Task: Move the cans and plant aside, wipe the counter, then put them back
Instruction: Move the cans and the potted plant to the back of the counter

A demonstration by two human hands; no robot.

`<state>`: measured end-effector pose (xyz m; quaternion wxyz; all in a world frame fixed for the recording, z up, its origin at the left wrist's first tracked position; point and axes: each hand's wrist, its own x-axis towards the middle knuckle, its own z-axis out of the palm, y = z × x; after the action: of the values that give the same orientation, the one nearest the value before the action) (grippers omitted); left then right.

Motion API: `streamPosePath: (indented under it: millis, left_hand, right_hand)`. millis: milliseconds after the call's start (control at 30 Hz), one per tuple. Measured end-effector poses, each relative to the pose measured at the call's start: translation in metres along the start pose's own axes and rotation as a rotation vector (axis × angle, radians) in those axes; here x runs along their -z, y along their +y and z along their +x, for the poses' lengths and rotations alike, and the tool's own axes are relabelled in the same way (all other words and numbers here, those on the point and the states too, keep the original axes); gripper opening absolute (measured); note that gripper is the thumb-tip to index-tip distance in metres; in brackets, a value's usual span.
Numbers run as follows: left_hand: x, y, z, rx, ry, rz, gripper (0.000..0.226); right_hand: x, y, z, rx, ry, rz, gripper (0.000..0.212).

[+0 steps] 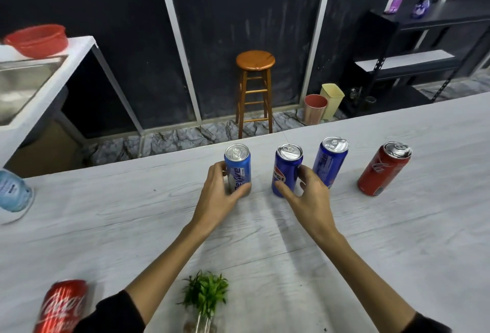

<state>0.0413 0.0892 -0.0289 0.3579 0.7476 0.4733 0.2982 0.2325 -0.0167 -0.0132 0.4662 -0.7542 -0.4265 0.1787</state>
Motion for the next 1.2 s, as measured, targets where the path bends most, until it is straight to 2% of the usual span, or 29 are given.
streamPosePath:
  millis: [67,133,233,400,500,667,733,900,1200]
  left_hand:
    - [0.008,-0.001,-0.012,0.002,-0.002,0.026,0.071]
    - [0.016,-0.001,-0.028,0.006,0.008,0.055,0.073]
    - [0.035,-0.002,-0.058,0.022,0.043,0.08,0.064]
    - [0.082,-0.013,-0.111,0.009,0.173,0.205,0.036]
    - [0.112,-0.022,-0.14,0.062,0.263,0.289,0.031]
    - [0.149,-0.042,-0.185,0.23,0.367,0.419,0.041]
    - [0.161,-0.052,-0.202,0.302,0.401,0.444,0.045]
    - [0.183,-0.078,-0.227,0.491,0.365,0.519,0.07]
    - [0.187,-0.093,-0.24,0.615,0.265,0.4,0.076]
  right_hand:
    - [0.003,-0.002,-0.013,-0.035,0.005,-0.033,0.066]
    - [0.005,-0.006,-0.031,-0.062,-0.001,-0.052,0.068]
    - [0.007,-0.018,-0.065,-0.094,-0.071,-0.101,0.059]
    - [0.005,-0.048,-0.132,-0.011,-0.144,-0.196,0.023]
    - [0.0,-0.065,-0.165,0.036,-0.246,-0.254,0.024]
    - [-0.024,-0.076,-0.211,0.013,-0.381,-0.331,0.048]
    - [-0.035,-0.08,-0.225,-0.015,-0.424,-0.369,0.05]
    - [-0.059,-0.088,-0.241,-0.051,-0.406,-0.312,0.068]
    - [-0.073,-0.099,-0.233,-0.12,-0.485,-0.414,0.062]
